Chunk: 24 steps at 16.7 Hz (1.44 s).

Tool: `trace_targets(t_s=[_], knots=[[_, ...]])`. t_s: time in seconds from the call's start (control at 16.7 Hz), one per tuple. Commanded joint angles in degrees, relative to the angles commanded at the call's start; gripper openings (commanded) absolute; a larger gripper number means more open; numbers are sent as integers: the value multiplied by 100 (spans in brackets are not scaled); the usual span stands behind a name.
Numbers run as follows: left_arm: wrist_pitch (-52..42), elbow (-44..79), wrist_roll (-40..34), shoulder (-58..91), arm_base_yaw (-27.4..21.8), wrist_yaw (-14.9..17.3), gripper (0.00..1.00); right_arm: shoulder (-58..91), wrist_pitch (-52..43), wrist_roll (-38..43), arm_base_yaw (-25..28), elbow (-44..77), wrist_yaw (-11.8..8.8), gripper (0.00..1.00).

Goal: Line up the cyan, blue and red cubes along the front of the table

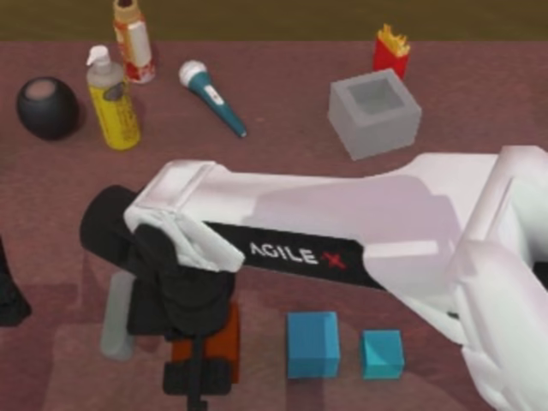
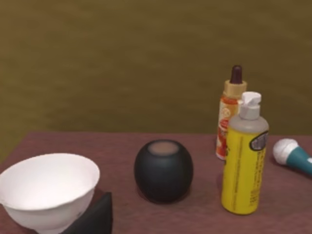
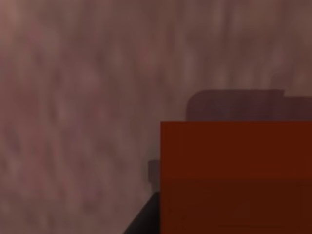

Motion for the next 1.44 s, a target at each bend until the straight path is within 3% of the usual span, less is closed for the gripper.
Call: trace_targets(t_s=[0.3, 0.36, 0.9, 1.44], knots=[[0, 0, 0, 0, 0, 0, 100, 0, 0, 0, 0, 0, 0, 98], [0, 0, 0, 0, 0, 0, 100, 0, 0, 0, 0, 0, 0, 100], [0, 0, 0, 0, 0, 0, 100, -2, -21, -6, -2, 21, 0, 100], [0, 0, 0, 0, 0, 0, 100, -256, -1407, -13, 37, 1153, -3, 100]])
